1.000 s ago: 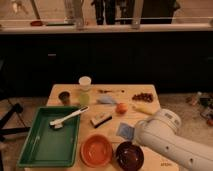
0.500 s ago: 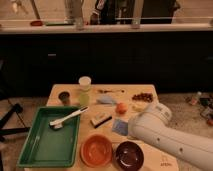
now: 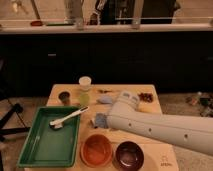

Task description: Place sponge in tray

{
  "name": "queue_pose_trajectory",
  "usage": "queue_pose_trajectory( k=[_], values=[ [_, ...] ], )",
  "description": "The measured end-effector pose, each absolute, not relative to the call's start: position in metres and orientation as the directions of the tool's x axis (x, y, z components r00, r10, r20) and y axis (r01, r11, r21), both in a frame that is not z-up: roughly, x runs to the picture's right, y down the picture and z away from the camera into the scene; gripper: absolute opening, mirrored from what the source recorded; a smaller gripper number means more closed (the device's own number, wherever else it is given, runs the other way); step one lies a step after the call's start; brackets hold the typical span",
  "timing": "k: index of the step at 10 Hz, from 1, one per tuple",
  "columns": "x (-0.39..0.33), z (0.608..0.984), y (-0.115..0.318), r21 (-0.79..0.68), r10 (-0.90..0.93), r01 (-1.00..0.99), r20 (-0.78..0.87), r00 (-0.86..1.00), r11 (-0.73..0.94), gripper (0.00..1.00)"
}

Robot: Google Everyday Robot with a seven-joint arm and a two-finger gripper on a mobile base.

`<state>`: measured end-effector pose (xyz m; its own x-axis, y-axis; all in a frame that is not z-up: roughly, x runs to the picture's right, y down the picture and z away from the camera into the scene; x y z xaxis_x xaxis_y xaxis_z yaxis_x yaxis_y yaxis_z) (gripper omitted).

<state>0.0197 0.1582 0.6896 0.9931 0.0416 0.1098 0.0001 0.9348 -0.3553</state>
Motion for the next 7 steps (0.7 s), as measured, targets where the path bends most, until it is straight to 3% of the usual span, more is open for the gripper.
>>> queue_pose_trajectory(
  k=[3, 7],
  values=[
    [-0.033, 0.699, 0.172, -0.379, -0.031, 0.087, 0.149, 0.988, 0.921, 0.00],
    [-0.040, 0.700, 0.176, -0.383, -0.042, 0.099, 0.153, 0.987, 0.919, 0.00]
  ],
)
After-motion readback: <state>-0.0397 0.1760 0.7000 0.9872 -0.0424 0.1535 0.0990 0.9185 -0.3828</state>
